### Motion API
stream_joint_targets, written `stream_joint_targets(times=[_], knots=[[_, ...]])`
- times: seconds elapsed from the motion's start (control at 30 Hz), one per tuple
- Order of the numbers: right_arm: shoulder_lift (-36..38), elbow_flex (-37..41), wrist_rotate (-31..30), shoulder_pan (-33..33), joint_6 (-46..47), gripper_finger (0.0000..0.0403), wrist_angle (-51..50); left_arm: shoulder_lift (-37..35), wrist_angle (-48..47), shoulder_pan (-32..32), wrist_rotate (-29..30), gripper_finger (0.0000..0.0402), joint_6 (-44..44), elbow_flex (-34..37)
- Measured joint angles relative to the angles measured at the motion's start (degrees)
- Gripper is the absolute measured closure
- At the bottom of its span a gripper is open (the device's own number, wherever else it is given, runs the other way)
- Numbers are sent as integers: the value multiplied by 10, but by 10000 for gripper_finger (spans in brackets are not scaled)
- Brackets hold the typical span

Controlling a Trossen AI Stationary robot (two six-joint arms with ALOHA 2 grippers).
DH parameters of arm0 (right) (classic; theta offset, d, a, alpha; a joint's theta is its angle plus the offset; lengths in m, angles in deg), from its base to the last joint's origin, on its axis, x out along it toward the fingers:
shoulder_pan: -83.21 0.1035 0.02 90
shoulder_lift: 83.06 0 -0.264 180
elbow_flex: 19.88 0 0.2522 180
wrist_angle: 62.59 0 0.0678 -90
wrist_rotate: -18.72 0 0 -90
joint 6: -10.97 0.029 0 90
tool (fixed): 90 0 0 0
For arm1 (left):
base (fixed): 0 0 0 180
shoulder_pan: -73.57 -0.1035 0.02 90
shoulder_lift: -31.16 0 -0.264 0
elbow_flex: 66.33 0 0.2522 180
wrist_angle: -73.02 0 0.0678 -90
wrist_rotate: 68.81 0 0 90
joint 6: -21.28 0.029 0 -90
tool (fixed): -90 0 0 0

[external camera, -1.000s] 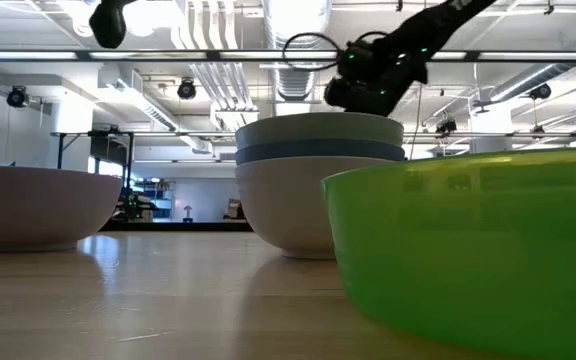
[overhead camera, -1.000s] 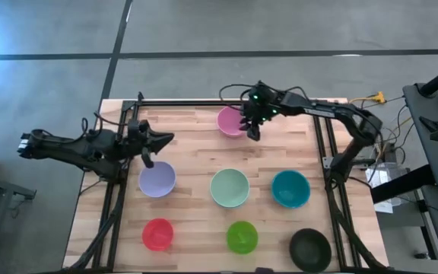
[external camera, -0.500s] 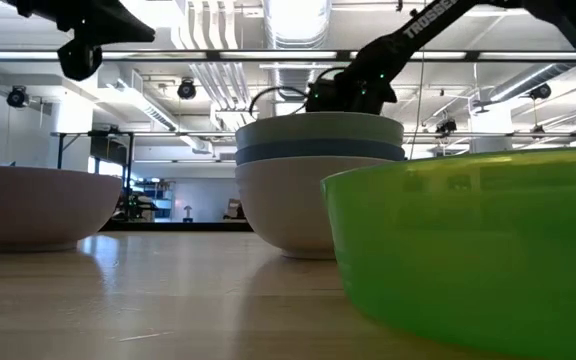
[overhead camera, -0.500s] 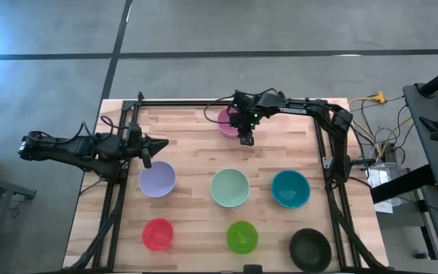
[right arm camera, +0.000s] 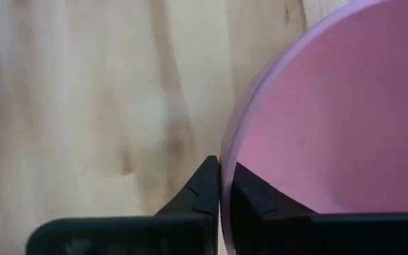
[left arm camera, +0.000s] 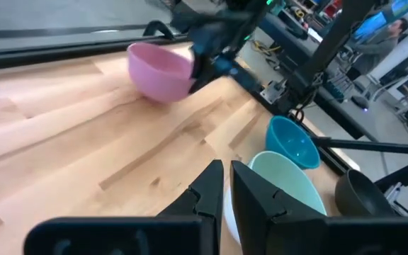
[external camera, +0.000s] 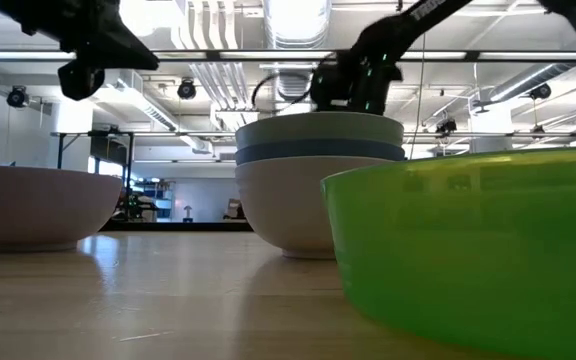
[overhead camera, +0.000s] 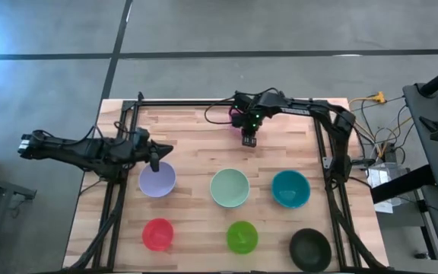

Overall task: Nest bowls inside each other
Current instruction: Stack the pink bowl on top of the light green bowl

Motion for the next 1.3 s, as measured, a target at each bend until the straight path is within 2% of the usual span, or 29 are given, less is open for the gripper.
stream_joint_targets(times=[0.23,0.43,0.67,0.83,0.9,1.0,1.13,1.3], knots=[[114,18,71,12,75,394,-21,26,3,0,14,389,14,0],[222,60,81,65,165,394,27,61,46,0,33,389,15,-2],[342,162,82,178,284,394,196,81,61,0,20,389,19,-1],[402,267,77,261,416,394,412,81,61,0,7,389,38,-2],[412,307,61,292,467,394,506,77,61,0,-2,389,47,-2],[410,332,-12,344,494,394,583,70,60,0,-15,389,50,-1],[383,312,-101,403,469,394,584,61,55,0,-34,389,51,0],[313,236,-121,439,434,394,547,54,53,0,-58,389,53,2]])
